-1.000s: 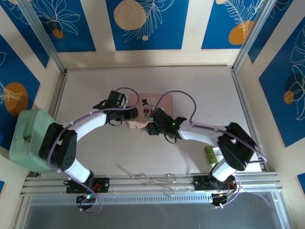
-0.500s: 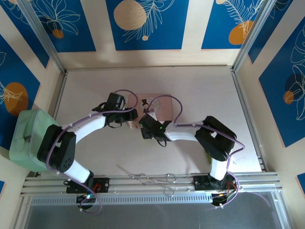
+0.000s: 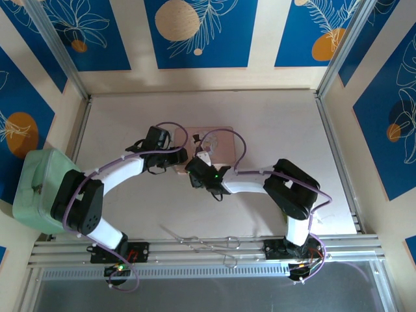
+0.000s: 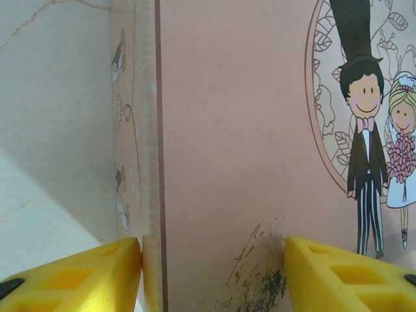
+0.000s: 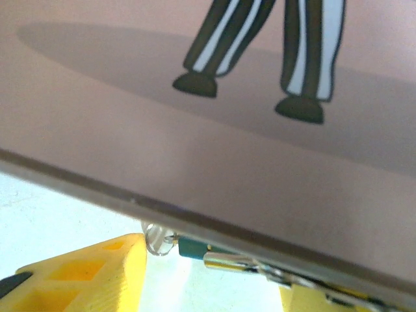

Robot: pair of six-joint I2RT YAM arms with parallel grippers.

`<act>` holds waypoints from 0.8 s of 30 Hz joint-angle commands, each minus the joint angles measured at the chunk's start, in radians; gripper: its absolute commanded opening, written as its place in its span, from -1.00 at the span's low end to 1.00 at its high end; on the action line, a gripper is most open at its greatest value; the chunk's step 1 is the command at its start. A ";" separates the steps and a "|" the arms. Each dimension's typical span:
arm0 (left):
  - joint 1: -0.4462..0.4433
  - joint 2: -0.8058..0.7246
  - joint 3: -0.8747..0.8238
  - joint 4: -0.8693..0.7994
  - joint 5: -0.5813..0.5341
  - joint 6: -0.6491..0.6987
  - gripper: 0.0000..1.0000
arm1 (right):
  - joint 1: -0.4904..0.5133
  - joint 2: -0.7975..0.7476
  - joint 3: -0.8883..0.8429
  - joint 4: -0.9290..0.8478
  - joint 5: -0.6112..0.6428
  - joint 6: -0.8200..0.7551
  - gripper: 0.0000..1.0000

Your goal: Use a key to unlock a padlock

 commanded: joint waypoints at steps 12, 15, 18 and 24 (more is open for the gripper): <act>-0.006 -0.020 -0.009 0.001 0.042 -0.003 0.15 | 0.002 0.011 0.026 -0.014 -0.004 -0.018 -0.17; -0.006 -0.022 -0.010 0.004 0.041 -0.004 0.15 | 0.003 0.000 0.028 -0.042 -0.008 0.000 -0.24; -0.006 -0.021 -0.010 0.001 0.037 -0.002 0.14 | 0.008 -0.011 0.029 -0.070 -0.017 0.020 -0.33; -0.005 -0.028 -0.014 -0.002 0.031 -0.001 0.14 | 0.006 -0.015 0.056 -0.180 -0.032 0.108 -0.49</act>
